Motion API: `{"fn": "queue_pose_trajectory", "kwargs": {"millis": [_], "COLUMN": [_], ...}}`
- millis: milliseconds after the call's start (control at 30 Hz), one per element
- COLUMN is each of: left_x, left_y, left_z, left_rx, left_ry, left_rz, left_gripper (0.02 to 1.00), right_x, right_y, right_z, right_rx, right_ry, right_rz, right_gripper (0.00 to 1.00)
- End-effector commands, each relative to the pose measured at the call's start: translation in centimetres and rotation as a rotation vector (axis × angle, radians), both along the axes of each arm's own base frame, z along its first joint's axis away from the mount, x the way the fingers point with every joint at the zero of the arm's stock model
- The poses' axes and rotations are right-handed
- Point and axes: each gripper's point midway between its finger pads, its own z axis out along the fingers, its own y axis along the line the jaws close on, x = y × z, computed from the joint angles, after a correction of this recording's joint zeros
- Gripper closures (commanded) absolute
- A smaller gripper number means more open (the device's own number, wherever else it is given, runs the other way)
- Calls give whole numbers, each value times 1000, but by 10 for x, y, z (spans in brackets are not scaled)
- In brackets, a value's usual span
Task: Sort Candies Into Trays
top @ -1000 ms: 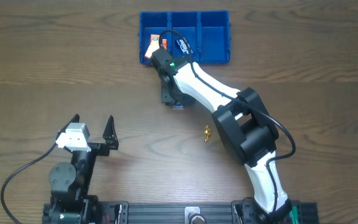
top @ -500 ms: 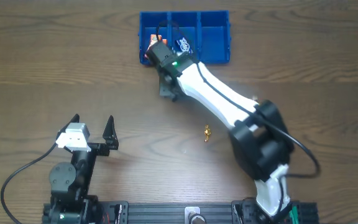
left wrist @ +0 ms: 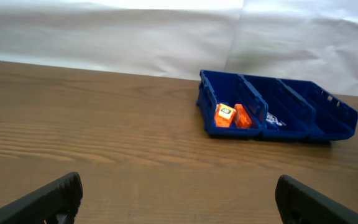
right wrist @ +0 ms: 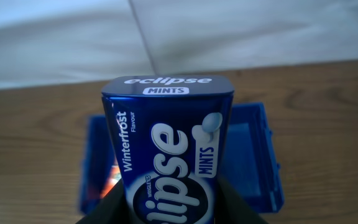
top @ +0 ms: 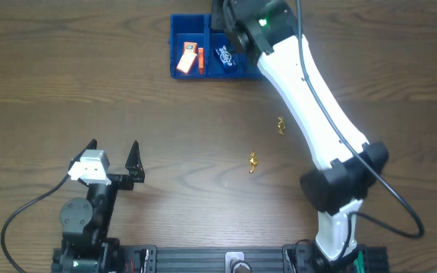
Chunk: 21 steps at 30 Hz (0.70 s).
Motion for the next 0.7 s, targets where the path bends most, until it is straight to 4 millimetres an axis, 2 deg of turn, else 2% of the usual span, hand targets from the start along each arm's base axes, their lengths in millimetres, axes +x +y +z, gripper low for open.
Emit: {"fn": "queue_pose_trajectory", "kwargs": {"millis": [33,133,300,433,600,700], "left_x": [-1,-1,-1,-1,-1,-1], "left_y": [-2,-2,-2,-2,-2,-2], "left_z": [-17,-17,-17,-17,-17,-17], "left_rx": [-8,-8,-8,-8,-8,-8], "left_ry": [52,52,52,51,51,52], "left_rz": [-11,-11,-11,-11,-11,-11], "left_gripper": [20,20,20,23,20,18], "right_x": [24,30,34,36,36,36], "right_y": [2,9,13,12,13,13], "right_z": [-73,-101,-127,-136,-137,-137], "right_rx": [-47,-39,-49,-55,-55,-56], "right_ry": [125,169,203,216,218,219], "right_rz": [37,56,61,58,59,59], "right_gripper": [825,825,825,822,739,728]}}
